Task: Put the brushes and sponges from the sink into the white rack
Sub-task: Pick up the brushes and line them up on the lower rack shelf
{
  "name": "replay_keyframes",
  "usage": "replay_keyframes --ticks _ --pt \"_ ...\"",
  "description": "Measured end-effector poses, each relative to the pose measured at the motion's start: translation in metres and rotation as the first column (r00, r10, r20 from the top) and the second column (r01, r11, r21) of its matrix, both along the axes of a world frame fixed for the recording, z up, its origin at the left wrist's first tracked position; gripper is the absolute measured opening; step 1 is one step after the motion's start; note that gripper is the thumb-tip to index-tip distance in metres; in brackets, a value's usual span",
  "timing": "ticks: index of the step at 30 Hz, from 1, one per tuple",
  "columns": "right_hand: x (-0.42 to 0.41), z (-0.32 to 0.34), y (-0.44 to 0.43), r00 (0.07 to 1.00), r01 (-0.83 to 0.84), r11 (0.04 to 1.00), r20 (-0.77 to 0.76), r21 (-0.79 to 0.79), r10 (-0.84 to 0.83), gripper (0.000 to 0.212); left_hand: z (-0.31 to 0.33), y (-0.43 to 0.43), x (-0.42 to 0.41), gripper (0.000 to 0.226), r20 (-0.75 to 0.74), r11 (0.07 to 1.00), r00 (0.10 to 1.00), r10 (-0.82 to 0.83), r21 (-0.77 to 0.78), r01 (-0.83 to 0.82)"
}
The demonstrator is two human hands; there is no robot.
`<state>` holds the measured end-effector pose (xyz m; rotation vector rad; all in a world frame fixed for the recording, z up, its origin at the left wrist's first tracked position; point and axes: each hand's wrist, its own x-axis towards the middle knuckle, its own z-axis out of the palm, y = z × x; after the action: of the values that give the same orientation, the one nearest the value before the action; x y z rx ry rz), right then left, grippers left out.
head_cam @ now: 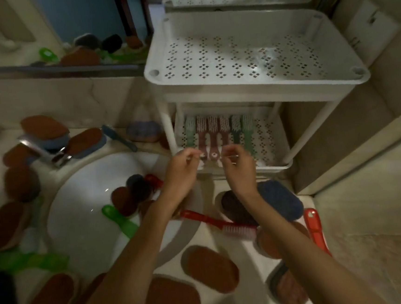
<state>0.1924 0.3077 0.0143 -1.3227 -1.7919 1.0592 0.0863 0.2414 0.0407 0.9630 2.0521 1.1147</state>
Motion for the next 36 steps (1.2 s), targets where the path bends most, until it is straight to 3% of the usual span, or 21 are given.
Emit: replay_keyframes --ticks 4,7,18,23,26,32,36 --pt "-0.033 0.008 -0.06 0.962 -0.271 0.952 -0.056 -0.143 0.266 0.012 -0.011 -0.072 -0.028 0.017 0.09 0.949 0.947 0.309 0.031 -0.312" --pt "-0.065 0.0 -0.098 0.899 -0.427 0.88 0.011 -0.206 0.438 0.014 -0.02 -0.123 -0.058 0.017 0.071 0.922 0.92 0.387 -0.01 -0.387" --pt "-0.244 -0.004 -0.235 0.738 -0.619 0.736 0.12 -0.274 0.664 0.017 -0.03 -0.274 -0.214 0.018 0.042 0.815 0.817 0.574 -0.122 -0.567" --pt "-0.312 -0.014 -0.284 0.651 -0.655 0.701 0.26 -0.281 0.713 0.022 -0.039 -0.331 -0.288 0.019 0.002 0.759 0.768 0.641 -0.156 -0.633" --pt "-0.341 -0.02 -0.306 0.602 -0.678 0.672 0.301 -0.298 0.74 0.023 -0.04 -0.358 -0.329 0.026 -0.164 0.689 0.732 0.662 -0.252 -0.679" --pt "-0.394 -0.022 -0.333 0.563 -0.73 0.652 0.36 -0.205 0.744 0.023 -0.055 -0.387 -0.392 0.026 -0.247 0.674 0.737 0.629 -0.299 -0.675" --pt "-0.431 -0.026 -0.35 0.491 -0.819 0.573 0.51 -0.004 0.706 0.023 -0.072 -0.424 -0.419 0.028 -0.183 0.781 0.878 0.443 -0.402 -0.478"
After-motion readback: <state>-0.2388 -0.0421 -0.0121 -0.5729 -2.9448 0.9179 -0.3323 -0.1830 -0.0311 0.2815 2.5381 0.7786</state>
